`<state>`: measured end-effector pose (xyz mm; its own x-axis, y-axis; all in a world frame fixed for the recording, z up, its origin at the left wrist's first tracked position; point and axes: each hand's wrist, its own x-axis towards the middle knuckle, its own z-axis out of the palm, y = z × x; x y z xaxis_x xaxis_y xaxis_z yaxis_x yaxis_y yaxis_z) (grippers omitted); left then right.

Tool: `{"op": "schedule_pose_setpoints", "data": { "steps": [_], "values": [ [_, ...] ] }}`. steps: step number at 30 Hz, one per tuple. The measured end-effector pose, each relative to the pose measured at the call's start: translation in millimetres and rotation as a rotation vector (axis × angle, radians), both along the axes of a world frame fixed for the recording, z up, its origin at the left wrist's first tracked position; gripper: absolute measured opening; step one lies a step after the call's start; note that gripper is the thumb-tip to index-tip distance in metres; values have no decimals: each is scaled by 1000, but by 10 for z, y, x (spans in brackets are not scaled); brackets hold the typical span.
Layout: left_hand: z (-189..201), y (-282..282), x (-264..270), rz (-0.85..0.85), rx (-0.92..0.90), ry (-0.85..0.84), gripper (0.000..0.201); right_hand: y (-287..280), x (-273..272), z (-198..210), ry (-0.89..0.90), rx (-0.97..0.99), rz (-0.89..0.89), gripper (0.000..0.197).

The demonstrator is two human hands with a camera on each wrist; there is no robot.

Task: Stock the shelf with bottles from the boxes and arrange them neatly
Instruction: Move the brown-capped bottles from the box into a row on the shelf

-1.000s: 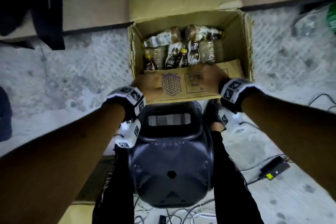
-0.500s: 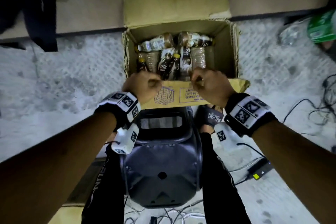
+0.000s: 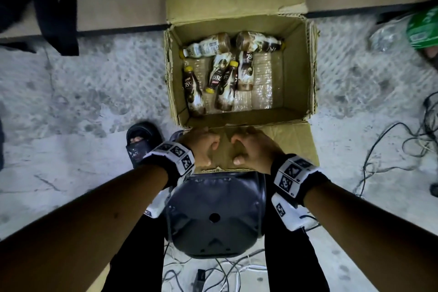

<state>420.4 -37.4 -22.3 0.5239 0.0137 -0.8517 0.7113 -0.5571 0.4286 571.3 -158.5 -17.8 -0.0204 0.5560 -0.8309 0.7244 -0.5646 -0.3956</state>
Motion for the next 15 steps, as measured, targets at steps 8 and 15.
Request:
{"op": "schedule_pose_setpoints", "data": {
  "steps": [8, 15],
  "values": [
    [-184, -213, -51, -277, 108, 64, 84, 154, -165, 170, -46, -32, 397, 86],
    [-464, 425, 584, 380, 102, -32, 10, 803, 418, -204, 124, -25, -520, 9]
  ]
}}
